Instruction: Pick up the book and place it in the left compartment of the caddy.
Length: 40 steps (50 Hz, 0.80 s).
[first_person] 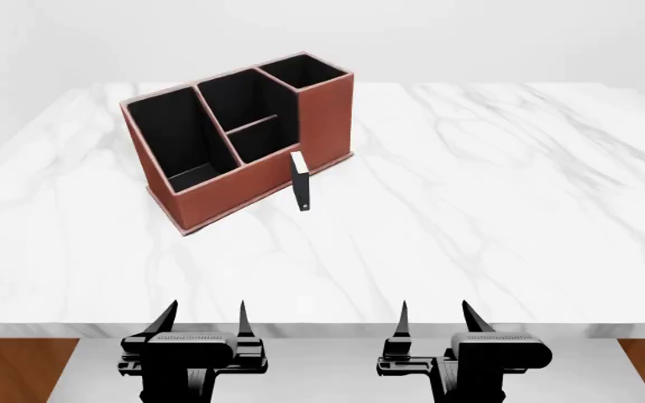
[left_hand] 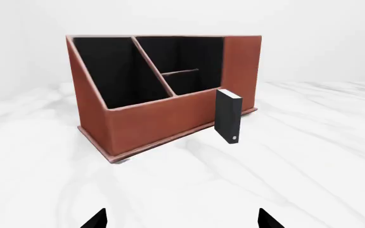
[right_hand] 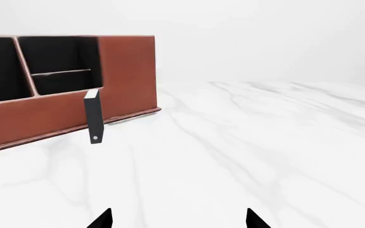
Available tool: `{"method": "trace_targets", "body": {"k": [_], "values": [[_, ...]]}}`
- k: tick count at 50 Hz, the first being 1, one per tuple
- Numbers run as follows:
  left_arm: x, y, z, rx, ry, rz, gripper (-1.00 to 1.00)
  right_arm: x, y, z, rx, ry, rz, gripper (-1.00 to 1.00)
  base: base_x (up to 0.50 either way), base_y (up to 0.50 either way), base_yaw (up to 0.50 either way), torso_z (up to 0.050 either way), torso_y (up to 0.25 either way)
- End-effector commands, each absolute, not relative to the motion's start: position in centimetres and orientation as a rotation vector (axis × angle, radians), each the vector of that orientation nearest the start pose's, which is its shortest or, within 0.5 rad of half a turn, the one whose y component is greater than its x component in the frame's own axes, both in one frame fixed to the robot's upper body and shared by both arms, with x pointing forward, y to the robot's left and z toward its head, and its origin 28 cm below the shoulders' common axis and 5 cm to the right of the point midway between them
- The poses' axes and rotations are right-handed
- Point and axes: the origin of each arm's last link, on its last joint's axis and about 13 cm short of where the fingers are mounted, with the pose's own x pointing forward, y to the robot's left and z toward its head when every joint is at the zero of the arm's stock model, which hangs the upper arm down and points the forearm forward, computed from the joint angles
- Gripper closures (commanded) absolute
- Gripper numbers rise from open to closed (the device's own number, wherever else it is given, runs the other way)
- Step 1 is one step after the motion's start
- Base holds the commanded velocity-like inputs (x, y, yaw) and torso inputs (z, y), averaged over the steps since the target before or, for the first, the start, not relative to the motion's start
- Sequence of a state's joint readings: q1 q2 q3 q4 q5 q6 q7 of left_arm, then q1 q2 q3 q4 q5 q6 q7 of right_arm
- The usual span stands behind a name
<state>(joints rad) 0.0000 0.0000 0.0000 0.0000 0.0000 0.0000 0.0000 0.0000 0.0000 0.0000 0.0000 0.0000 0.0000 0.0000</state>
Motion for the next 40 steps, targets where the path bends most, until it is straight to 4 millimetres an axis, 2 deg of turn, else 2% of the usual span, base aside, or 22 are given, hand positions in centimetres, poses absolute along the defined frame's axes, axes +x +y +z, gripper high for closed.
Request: {"method": "trace_targets", "body": {"k": [1,20,40], "values": [[20.97,20.48,1.28,0.015,0.0,0.001,-1.0,20.88,-9.64,1.27,-0.014,-0.023,0.002,-1.0,0.0,0.0,0.0,0.0,0.0],[20.86,20.5,1.43,0.022,-0.025,0.015,-1.0,20.65,-9.43,1.02,-0.054,-0.017,0.005,-1.0,0.0,0.0,0.0,0.0,0.0],[20.91,20.44,1.23,0.047,-0.03,0.028,-1.0,20.68,-9.29,0.84,-0.077,0.0,-0.001,-1.0,0.0,0.5,0.0,0.0,0.0]]}}
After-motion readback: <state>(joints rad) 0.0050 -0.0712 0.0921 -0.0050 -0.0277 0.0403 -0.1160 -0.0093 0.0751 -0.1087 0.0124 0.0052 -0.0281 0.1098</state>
